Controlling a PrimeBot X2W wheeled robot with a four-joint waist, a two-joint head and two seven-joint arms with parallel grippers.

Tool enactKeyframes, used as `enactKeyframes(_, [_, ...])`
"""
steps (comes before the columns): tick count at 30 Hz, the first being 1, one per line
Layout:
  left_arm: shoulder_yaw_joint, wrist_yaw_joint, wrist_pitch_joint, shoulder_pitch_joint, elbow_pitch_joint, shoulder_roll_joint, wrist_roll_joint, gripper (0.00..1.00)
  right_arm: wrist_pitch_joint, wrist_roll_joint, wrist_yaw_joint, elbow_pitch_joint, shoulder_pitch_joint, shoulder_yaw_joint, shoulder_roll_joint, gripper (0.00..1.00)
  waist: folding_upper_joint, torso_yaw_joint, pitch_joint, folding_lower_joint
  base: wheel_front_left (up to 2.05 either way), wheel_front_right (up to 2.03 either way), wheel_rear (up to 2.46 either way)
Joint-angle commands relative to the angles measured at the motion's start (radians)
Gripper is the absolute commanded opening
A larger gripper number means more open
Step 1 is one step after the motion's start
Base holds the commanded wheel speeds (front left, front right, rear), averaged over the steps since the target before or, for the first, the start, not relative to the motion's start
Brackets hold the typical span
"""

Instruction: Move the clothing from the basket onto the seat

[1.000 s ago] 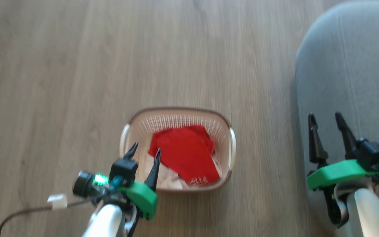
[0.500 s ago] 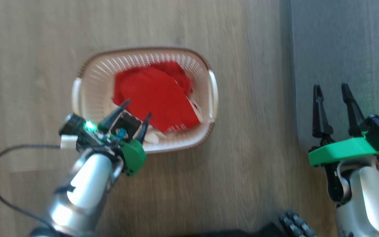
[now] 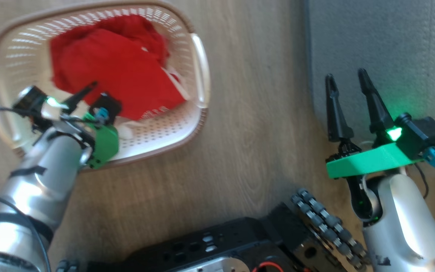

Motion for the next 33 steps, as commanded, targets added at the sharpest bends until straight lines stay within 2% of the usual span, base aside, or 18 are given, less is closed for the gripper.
enactKeyframes(1, [0.026, -0.001, -0.009, -0.004, 0.011, 0.032, -0.009, 1.00, 0.001, 0.022, 0.001, 0.006, 0.032, 0.011, 0.001, 1.00, 0.0000, -0.059, 0.059, -0.0001, 0.00, 0.00, 0.00])
enactKeyframes(5, [0.044, 0.011, -0.009, -0.065, 0.085, 0.046, -0.033, 1.00, 0.001, 0.049, 0.001, 0.001, 0.029, 0.029, 0.001, 1.00, 0.0000, -0.089, 0.089, -0.0001, 0.00, 0.00, 0.00])
enactKeyframes(11, [0.065, 0.026, 0.005, -0.148, 0.205, 0.037, -0.064, 1.00, 0.001, 0.064, 0.001, -0.006, 0.036, 0.053, 0.001, 1.00, 0.0000, -0.098, 0.107, -0.0001, 0.00, 0.00, 0.00])
enactKeyframes(19, [0.042, 0.008, 0.088, -0.197, 0.246, 0.041, -0.062, 1.00, 0.001, 0.065, 0.001, -0.014, 0.043, 0.059, 0.001, 1.00, 0.0000, -0.099, 0.123, -0.0001, 0.00, 0.00, 0.00])
enactKeyframes(20, [0.041, 0.002, 0.101, -0.197, 0.248, 0.042, -0.065, 0.94, 0.001, 0.064, 0.001, -0.014, 0.042, 0.059, 0.001, 1.00, 0.0000, -0.098, 0.124, -0.0001, 0.00, 0.00, 0.00])
enactKeyframes(21, [0.039, -0.002, 0.110, -0.198, 0.250, 0.043, -0.066, 0.78, 0.001, 0.064, 0.001, -0.014, 0.041, 0.058, 0.001, 1.00, 0.0000, -0.098, 0.125, -0.0001, 0.00, 0.00, 0.00])
enactKeyframes(22, [0.035, -0.006, 0.112, -0.199, 0.251, 0.043, -0.066, 0.00, 0.001, 0.064, 0.001, -0.014, 0.039, 0.057, 0.001, 1.00, 0.0000, -0.097, 0.126, -0.0001, 0.00, 0.00, 0.00])
enactKeyframes(33, [0.026, -0.014, 0.096, -0.190, 0.255, 0.037, -0.089, 0.00, 0.001, 0.056, 0.001, -0.009, -0.004, 0.057, 0.001, 1.00, 0.0000, -0.080, 0.111, -0.0001, 0.00, 0.00, 0.00])
